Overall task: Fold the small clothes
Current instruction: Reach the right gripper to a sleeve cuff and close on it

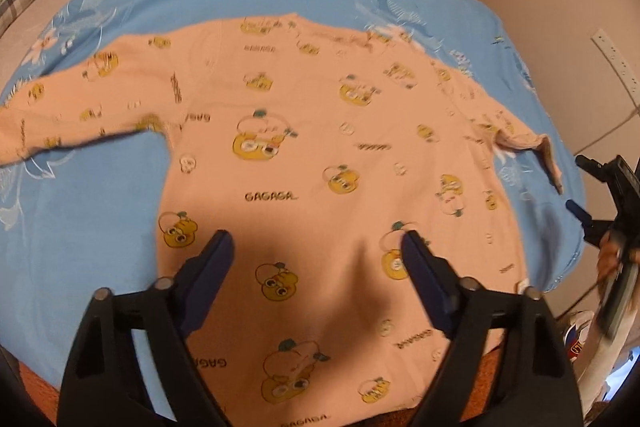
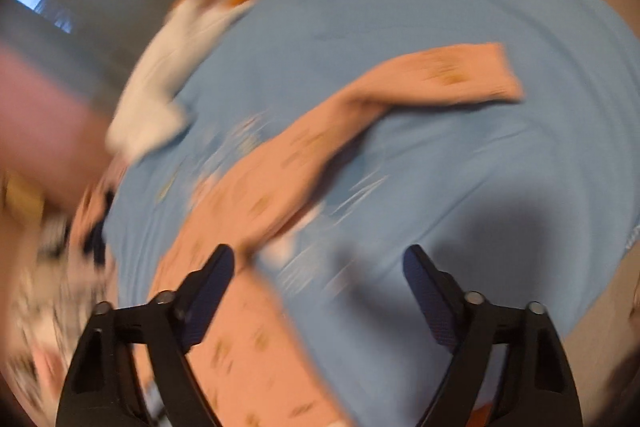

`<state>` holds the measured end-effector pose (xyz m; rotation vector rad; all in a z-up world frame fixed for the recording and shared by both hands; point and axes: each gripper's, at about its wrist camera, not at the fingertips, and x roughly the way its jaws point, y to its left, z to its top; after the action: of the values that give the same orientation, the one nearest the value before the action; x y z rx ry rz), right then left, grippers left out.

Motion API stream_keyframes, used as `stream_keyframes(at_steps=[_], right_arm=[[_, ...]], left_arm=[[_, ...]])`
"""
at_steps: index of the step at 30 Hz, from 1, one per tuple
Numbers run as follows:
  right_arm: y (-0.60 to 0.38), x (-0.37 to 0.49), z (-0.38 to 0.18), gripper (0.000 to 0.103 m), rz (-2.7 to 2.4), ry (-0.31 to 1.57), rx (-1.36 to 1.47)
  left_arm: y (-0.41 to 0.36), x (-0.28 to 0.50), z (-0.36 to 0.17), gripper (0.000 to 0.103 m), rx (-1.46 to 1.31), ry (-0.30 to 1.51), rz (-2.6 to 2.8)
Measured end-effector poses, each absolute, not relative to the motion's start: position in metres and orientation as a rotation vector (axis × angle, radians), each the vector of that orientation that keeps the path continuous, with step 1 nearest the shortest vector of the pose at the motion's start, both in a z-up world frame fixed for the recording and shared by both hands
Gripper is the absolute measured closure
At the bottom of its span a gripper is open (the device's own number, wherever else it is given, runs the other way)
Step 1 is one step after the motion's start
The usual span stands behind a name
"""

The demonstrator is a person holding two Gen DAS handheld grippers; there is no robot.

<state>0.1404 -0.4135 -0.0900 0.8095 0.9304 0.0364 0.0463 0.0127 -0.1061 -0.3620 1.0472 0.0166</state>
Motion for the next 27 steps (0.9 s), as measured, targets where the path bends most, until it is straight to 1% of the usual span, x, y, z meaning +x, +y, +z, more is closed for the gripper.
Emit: stream_keyframes(at_steps=[3,6,8,10,11,12,13,15,18,20,22,25,27], right_arm=[[-0.464,0.163,-0.11,0.02,-0.043,0.92,0.942],[-0.495,0.179,-0.124,0.021,-0.112,0.914,1.051],[-0.503,0.187,-0.132,0.023,-0.139,0.908,1.077],[-0.51,0.196,-0.142,0.037,-0.205,0.922,1.09],[-0.51,0.196,-0.144,0.039,-0.218,0.914,1.105],[-0.509,0.197,-0.14,0.047,-0.219,0.9,1.102],[-0.509,0.2,-0.135,0.068,-0.223,0.894,1.079],[-0.511,0.204,-0.112,0.095,-0.252,0.868,0.967],[-0.527,0.196,-0.083,0.096,-0.227,0.731,0.901],[-0.533,0.189,-0.074,0.097,-0.224,0.707,0.886],[-0.544,0.188,-0.086,0.097,-0.251,0.731,0.896],[-0.553,0.192,-0.124,0.097,-0.315,0.849,0.919],[-0.559,0.184,-0.137,0.097,-0.294,0.831,0.969]], left_arm=[[0.013,0.049,-0.122,0.029,-0.37,1.093,0.016],[0.014,0.046,-0.127,0.029,-0.358,1.096,0.025],[0.013,0.046,-0.127,0.029,-0.339,1.095,0.029],[0.013,0.048,-0.129,0.029,-0.325,1.093,0.032],[0.014,0.048,-0.129,0.029,-0.323,1.093,0.035],[0.014,0.049,-0.13,0.029,-0.327,1.088,0.035],[0.014,0.049,-0.13,0.029,-0.331,1.085,0.036],[0.015,0.05,-0.13,0.029,-0.339,1.085,0.035],[0.012,0.053,-0.13,0.029,-0.336,1.084,0.03],[0.012,0.053,-0.129,0.029,-0.339,1.082,0.035],[0.011,0.055,-0.13,0.029,-0.337,1.08,0.038],[0.011,0.057,-0.129,0.029,-0.332,1.081,0.037],[0.012,0.057,-0.127,0.03,-0.34,1.079,0.031]])
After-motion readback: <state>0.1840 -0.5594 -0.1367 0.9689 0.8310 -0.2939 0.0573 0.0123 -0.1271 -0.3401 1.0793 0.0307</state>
